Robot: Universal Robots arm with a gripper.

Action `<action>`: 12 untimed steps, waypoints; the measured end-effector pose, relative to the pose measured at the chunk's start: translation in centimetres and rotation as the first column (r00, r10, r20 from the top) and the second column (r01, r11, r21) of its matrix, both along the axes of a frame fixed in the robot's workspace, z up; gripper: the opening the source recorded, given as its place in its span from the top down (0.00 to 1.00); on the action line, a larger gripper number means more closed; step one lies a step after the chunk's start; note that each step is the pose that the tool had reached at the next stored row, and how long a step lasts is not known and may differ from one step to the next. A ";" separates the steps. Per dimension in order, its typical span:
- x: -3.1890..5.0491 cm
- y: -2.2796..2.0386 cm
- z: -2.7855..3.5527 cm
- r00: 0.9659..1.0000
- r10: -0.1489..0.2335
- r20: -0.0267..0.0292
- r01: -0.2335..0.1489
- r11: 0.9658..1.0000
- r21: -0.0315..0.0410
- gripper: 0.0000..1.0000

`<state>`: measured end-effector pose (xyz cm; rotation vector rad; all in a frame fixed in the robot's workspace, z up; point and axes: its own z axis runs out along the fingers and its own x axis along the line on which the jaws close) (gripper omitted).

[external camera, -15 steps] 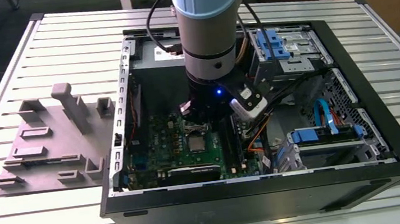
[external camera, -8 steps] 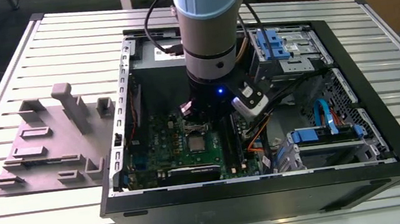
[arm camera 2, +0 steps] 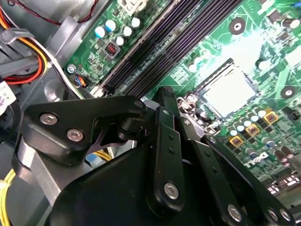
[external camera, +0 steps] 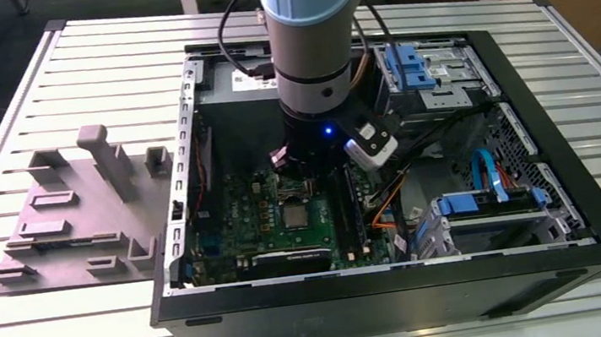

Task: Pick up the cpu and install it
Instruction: 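Close the cpu cover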

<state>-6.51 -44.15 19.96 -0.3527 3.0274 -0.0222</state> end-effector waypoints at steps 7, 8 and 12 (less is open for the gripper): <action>-0.40 0.23 -0.30 1.000 0.001 0.000 -0.001 1.000 0.001 0.90; -0.40 0.24 -0.31 1.000 0.001 0.000 -0.001 1.000 0.001 0.90; -0.40 0.24 -0.32 1.000 0.000 0.000 0.000 1.000 0.001 0.90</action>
